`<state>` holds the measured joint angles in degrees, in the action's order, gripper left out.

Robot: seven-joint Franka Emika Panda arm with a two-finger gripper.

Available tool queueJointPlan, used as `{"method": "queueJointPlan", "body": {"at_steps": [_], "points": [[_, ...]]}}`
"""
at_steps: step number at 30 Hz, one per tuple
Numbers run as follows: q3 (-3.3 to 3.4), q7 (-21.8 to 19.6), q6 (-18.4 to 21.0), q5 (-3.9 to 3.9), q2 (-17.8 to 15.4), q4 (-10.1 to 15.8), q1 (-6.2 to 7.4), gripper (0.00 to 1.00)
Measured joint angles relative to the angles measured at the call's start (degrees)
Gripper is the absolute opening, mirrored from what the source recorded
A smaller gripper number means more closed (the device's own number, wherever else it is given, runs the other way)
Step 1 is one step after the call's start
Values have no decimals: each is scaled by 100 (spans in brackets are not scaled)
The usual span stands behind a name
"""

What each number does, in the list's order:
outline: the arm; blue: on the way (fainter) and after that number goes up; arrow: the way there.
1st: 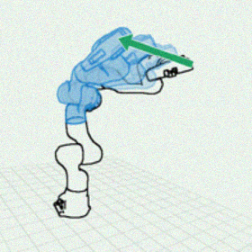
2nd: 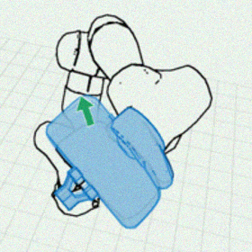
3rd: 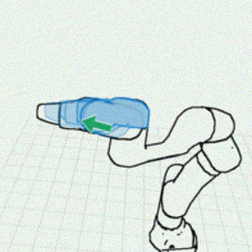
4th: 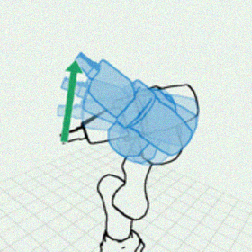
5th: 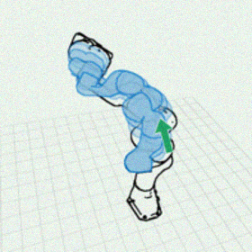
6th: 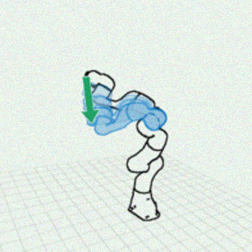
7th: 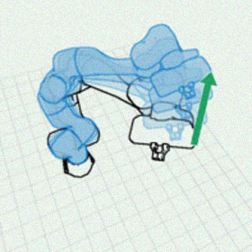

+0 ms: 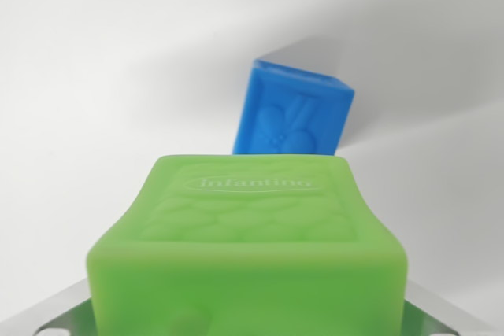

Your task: Stack cube

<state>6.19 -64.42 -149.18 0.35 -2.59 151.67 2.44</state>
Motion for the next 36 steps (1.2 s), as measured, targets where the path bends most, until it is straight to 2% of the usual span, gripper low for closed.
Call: {"method": "queueJointPlan", "body": {"at_steps": [20,26,36], "points": [[89,-527,159,4,15,-178,-173,0],[90,-519,-148,-30,363,-168,-173,0],[79,-432,-624,-164,820,-156,-169,0]]}}
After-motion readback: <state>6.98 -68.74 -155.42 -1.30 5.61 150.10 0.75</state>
